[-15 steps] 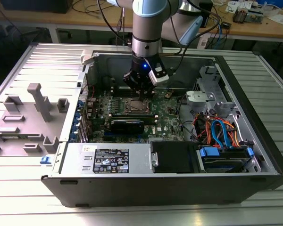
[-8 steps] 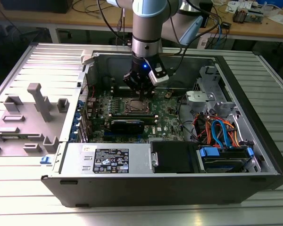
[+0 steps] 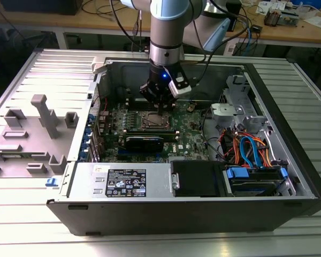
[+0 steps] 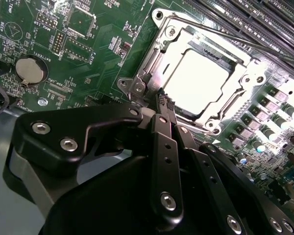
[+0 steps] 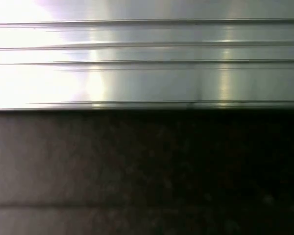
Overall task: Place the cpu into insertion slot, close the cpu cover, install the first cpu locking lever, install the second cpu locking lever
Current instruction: 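Install the first cpu locking lever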
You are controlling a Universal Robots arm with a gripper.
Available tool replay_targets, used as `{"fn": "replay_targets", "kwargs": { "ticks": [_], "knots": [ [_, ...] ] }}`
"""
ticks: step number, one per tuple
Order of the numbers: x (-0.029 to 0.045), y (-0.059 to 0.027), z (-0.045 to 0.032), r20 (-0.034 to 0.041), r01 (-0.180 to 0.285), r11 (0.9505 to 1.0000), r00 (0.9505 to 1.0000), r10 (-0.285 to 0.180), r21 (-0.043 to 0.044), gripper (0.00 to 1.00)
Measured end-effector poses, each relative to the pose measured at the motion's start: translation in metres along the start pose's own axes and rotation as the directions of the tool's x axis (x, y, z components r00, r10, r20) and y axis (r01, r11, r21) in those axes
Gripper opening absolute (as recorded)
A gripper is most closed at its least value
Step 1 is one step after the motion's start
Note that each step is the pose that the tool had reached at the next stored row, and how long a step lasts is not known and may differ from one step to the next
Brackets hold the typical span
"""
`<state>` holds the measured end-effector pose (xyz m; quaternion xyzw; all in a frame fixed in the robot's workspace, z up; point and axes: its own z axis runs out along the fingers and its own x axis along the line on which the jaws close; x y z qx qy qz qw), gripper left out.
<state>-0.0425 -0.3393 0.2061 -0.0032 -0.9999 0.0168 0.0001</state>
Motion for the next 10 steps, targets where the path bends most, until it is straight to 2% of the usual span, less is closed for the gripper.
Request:
{"fn": "replay_targets", "kwargs": {
  "ticks": [10],
  "knots": [
    [0.0000, 0.0002, 0.0039, -0.0002, 0.000, 1.0000, 1.0000, 0.000, 0.0063, 0.11]
  ]
}}
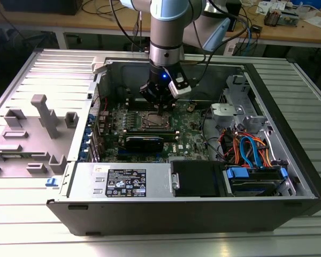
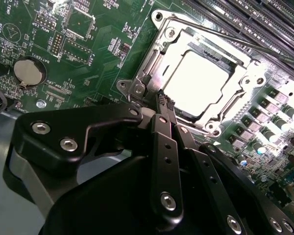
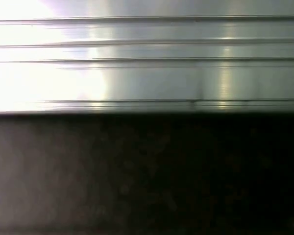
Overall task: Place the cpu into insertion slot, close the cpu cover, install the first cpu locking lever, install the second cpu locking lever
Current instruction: 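Install the first cpu locking lever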
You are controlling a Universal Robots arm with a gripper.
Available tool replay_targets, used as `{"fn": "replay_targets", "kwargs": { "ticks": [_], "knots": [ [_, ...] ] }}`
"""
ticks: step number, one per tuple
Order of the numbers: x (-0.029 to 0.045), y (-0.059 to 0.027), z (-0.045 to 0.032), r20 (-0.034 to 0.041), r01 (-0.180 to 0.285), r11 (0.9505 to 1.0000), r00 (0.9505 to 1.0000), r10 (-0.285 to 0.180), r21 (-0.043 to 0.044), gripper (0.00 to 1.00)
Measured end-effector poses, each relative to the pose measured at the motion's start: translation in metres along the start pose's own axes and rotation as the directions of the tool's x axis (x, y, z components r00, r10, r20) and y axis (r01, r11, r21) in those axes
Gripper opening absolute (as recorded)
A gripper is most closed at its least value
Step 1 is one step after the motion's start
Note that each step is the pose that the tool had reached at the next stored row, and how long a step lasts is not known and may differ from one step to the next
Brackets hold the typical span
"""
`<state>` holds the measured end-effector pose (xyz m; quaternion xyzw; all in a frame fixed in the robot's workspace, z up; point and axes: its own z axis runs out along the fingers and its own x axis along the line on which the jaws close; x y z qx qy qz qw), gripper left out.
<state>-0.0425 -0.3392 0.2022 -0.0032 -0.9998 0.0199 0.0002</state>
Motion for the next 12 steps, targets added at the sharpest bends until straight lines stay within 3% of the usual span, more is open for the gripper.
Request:
{"fn": "replay_targets", "kwargs": {
  "ticks": [12],
  "knots": [
    [0.0004, 0.0034, 0.0020, -0.0006, 0.006, 1.0000, 1.0000, -0.006, 0.0019, 0.11]
  ]
}}
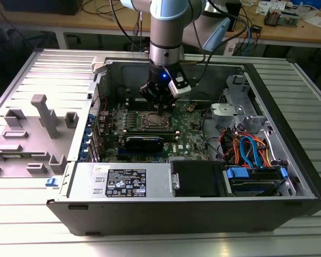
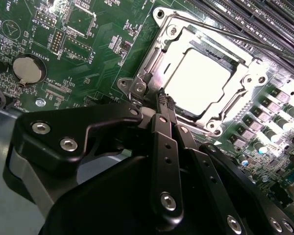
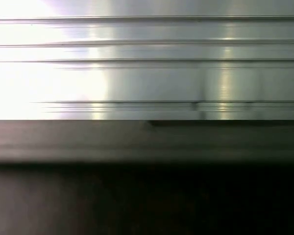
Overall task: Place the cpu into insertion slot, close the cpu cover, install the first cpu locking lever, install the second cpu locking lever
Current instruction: 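Install the first cpu locking lever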
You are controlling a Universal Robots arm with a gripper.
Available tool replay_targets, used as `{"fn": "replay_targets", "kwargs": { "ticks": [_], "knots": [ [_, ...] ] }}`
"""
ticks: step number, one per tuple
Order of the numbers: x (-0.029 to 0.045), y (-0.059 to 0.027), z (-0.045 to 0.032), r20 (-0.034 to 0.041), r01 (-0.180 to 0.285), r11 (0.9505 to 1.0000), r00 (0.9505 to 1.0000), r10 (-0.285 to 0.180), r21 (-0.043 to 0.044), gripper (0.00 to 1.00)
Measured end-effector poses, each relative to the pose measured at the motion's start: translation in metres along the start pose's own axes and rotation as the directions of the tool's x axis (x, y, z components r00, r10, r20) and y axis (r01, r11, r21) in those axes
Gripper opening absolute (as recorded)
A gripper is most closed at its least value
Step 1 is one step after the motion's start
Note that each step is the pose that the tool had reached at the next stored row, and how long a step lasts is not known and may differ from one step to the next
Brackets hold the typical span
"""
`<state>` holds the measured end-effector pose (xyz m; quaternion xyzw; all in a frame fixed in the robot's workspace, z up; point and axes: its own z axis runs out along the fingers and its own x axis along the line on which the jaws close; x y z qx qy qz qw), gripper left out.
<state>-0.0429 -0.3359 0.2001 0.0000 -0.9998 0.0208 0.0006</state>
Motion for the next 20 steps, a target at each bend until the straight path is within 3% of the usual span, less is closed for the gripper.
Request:
{"fn": "replay_targets", "kwargs": {
  "ticks": [7, 20],
  "knots": [
    [0.0005, 0.0022, -0.0010, -0.0015, 0.005, 1.0000, 1.0000, -0.005, 0.0018, 0.11],
    [0.0003, 0.0029, 0.0002, -0.0015, 0.007, 1.0000, 1.0000, -0.007, -0.0034, 0.11]
  ]
}}
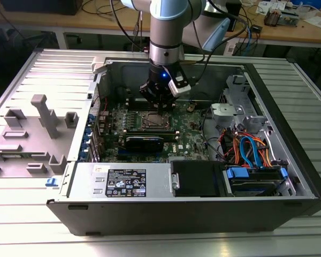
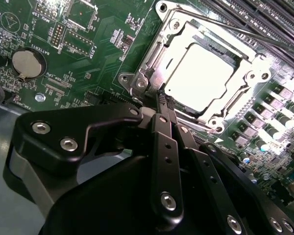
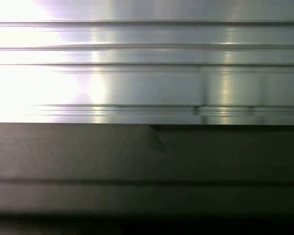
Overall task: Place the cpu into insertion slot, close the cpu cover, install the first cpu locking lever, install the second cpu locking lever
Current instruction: 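Install the first cpu locking lever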
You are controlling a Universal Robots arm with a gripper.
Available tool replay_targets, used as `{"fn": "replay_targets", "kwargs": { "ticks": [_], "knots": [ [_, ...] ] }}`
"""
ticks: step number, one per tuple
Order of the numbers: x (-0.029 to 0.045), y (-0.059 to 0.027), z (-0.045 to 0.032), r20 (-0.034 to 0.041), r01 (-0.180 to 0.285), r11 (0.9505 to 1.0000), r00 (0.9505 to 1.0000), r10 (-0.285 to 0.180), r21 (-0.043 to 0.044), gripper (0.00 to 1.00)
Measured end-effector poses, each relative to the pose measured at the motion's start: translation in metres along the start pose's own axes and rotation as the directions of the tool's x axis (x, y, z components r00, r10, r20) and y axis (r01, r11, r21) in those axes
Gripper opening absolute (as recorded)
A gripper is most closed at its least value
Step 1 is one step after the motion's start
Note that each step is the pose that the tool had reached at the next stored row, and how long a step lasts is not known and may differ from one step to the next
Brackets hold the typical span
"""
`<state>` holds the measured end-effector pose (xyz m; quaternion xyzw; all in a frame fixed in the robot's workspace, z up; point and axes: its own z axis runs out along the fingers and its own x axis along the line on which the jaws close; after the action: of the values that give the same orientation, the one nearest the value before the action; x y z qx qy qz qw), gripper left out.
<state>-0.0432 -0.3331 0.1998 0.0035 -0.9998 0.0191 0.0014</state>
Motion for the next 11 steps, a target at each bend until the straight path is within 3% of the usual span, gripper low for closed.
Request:
{"fn": "replay_targets", "kwargs": {
  "ticks": [6, 11],
  "knots": [
    [-0.0001, 0.0002, -0.0020, 0.0004, 0.000, 1.0000, 1.0000, 0.000, -0.0007, 0.11],
    [-0.0013, 0.0018, -0.0052, 0.0036, 0.000, 1.0000, 1.0000, 0.000, -0.0061, 0.11]
  ]
}}
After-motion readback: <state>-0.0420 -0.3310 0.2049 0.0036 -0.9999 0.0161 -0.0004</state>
